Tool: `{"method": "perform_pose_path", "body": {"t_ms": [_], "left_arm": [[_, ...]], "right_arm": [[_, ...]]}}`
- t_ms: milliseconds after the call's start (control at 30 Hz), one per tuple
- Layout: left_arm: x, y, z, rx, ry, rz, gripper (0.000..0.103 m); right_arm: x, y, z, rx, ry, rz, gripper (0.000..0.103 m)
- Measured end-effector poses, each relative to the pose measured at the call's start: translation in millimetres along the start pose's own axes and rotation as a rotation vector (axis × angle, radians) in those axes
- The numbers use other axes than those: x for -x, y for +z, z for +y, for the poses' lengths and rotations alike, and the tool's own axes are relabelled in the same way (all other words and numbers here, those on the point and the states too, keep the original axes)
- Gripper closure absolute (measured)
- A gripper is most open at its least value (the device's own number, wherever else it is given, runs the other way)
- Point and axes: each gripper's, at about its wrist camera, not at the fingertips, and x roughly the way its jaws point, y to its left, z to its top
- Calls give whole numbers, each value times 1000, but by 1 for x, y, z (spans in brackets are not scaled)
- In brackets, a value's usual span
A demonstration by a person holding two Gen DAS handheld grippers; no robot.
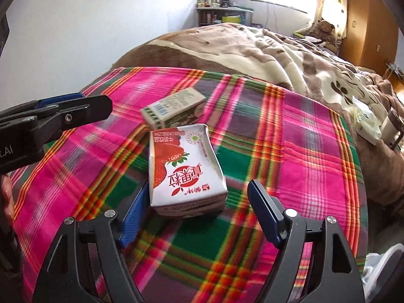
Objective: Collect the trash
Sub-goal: 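Grasp the small beige box with the left tool while the right tool grasps the red juice box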
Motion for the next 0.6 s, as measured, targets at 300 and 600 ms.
{"method": "perform_pose_path", "body": {"t_ms": [300, 600], "left_arm": [[-36, 9, -15, -53, -10, 47, 42], [-76, 12, -32, -110, 19, 96, 42]], "right_arm": [[2, 0, -24, -64, -46, -3, 43], [2, 0, -45, -123, -67, 2, 43]]}}
